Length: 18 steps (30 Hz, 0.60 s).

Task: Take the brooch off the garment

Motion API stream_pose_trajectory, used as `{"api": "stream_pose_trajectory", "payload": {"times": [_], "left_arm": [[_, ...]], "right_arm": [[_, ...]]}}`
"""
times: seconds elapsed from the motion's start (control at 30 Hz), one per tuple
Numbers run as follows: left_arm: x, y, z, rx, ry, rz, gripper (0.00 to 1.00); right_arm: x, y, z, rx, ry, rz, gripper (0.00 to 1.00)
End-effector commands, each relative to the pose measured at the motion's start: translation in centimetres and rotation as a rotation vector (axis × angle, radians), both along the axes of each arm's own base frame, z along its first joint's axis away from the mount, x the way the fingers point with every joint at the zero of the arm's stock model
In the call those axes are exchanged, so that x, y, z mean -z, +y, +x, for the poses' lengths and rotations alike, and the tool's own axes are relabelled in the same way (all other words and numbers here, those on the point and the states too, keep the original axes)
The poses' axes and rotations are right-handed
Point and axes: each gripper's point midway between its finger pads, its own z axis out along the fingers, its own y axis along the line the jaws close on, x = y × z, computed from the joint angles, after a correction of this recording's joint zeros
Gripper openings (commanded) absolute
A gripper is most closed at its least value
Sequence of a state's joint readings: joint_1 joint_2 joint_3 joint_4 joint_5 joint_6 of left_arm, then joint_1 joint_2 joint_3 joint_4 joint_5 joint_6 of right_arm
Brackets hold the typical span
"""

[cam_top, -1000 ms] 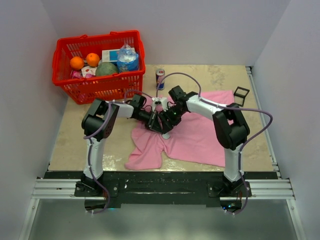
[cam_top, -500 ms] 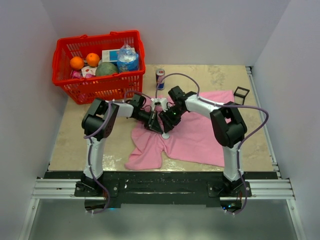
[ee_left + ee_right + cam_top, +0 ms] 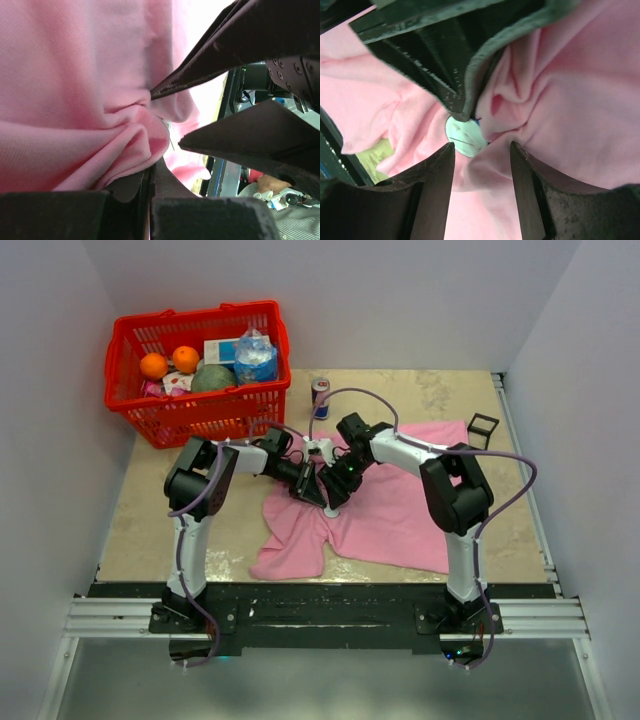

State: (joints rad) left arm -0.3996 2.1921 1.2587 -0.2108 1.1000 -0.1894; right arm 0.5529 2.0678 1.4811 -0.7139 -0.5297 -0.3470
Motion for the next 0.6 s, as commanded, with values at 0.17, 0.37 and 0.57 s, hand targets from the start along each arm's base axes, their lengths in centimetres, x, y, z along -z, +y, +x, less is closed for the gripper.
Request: {"api": "stream_pose_trajectory", "payload": {"times": [0.17, 0.37, 0.57], "left_arm": [[2.1, 0.5, 1.5, -0.016, -0.088, 0.064, 0.0], [2.4, 0.5, 1.4, -0.018, -0.076, 0.068, 0.0], [2.4, 0.5, 1.4, -0.02, -0.074, 0.068, 0.0]], "right_arm": [[1.4, -0.4, -2.0, -0.056, 0.054, -0.051, 0.53], [2.3, -0.4, -1.0, -0.009, 0.028, -0.091, 0.48], [2.3, 0.0, -1.1, -0.023, 0.013, -0.107, 0.46]]}}
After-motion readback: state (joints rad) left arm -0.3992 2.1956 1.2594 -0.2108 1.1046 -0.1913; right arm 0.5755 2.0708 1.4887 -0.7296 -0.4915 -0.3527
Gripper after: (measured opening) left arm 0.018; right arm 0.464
